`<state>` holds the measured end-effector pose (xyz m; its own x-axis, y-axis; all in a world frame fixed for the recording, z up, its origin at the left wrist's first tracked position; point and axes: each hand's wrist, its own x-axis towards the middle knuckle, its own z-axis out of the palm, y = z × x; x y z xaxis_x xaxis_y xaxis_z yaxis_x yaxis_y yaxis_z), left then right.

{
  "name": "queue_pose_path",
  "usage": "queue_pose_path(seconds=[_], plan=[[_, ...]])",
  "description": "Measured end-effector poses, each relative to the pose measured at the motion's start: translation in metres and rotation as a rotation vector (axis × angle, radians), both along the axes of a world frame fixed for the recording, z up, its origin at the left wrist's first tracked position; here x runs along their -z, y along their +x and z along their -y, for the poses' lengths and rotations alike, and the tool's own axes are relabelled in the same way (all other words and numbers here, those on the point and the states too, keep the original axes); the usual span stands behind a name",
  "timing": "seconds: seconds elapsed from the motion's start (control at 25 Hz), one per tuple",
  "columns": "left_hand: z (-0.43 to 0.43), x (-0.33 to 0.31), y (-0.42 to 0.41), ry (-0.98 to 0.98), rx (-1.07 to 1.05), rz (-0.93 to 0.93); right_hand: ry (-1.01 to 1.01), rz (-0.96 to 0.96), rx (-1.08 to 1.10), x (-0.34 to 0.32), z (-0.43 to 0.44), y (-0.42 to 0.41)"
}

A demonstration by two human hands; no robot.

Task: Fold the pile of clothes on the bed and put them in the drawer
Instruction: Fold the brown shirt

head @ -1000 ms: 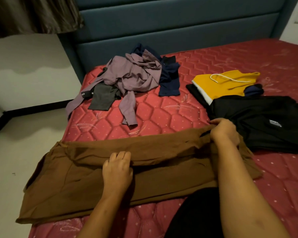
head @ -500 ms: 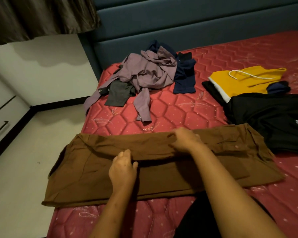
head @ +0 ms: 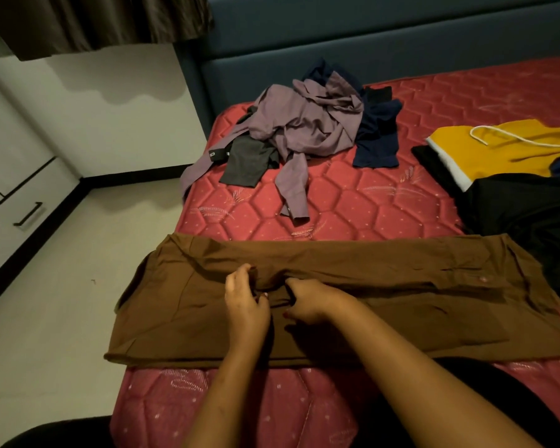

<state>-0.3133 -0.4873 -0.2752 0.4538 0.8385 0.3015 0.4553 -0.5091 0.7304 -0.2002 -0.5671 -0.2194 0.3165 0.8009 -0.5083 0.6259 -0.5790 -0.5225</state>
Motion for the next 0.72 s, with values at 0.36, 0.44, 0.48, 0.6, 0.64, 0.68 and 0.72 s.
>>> queue_pose_path(seconds=[0.36,0.44,0.48,0.6,0.64,0.68,0.72], plan=[[-0.007,0.008,-0.013,-0.369,-0.120,0.275,-0.054,-0.199,0.067,0.000,-0.006,-0.021],[-0.004,0.008,-0.015,-0.360,-0.058,0.246,-0.051,-0.076,0.045,0.000,-0.004,-0.014],[-0.001,0.007,-0.016,-0.346,-0.006,0.219,0.002,0.015,0.014,-0.001,-0.002,-0.011],[0.004,0.008,-0.016,-0.311,0.123,0.159,0.285,0.207,-0.068,-0.005,-0.003,-0.012],[0.004,0.008,-0.017,-0.280,0.124,0.123,0.351,0.297,-0.095,-0.006,-0.005,-0.014],[0.005,0.009,-0.018,-0.217,0.112,0.057,0.370,0.424,-0.143,-0.006,-0.006,-0.016],[0.008,0.008,-0.020,-0.113,0.081,-0.061,0.346,0.547,-0.205,-0.004,-0.008,-0.016]])
